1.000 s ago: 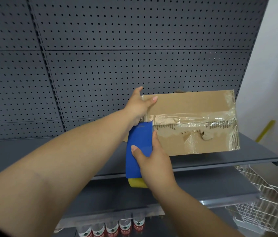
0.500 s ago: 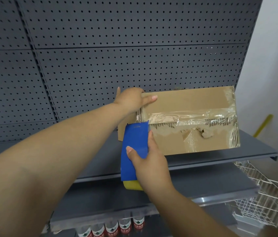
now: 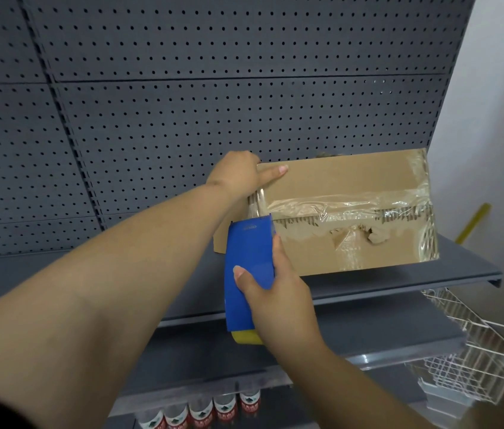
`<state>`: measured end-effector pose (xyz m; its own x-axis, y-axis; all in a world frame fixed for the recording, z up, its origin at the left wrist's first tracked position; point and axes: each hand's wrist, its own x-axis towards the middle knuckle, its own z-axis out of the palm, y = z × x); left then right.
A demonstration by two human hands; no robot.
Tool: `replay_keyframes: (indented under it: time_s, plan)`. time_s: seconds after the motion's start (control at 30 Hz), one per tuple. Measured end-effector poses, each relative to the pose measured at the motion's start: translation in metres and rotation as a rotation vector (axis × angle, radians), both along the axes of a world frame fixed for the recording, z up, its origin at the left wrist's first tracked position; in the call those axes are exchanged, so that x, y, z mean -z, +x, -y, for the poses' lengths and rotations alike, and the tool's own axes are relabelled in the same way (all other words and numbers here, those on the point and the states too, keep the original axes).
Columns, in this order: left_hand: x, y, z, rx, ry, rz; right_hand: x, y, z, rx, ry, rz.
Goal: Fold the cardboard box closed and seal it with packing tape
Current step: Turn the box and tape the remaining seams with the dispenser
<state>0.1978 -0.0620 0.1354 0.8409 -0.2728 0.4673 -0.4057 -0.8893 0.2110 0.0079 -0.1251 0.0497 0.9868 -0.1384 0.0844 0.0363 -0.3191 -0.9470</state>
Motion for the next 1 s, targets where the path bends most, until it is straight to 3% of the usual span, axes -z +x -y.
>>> replay_keyframes:
  time_s: [0.73,0.87,1.0]
  plan:
    - [0.004,0.009,-0.002,0.014,-0.033,-0.052,0.032,-0.029,-0.006,0.035,0.021,-0.101]
    - [-0.006,0.021,-0.012,-0.086,-0.173,-0.083,0.019,-0.025,-0.007,0.001,0.051,-0.121]
    - [-0.018,0.038,-0.013,-0.134,-0.095,-0.110,0.009,-0.023,-0.012,-0.011,0.015,-0.123]
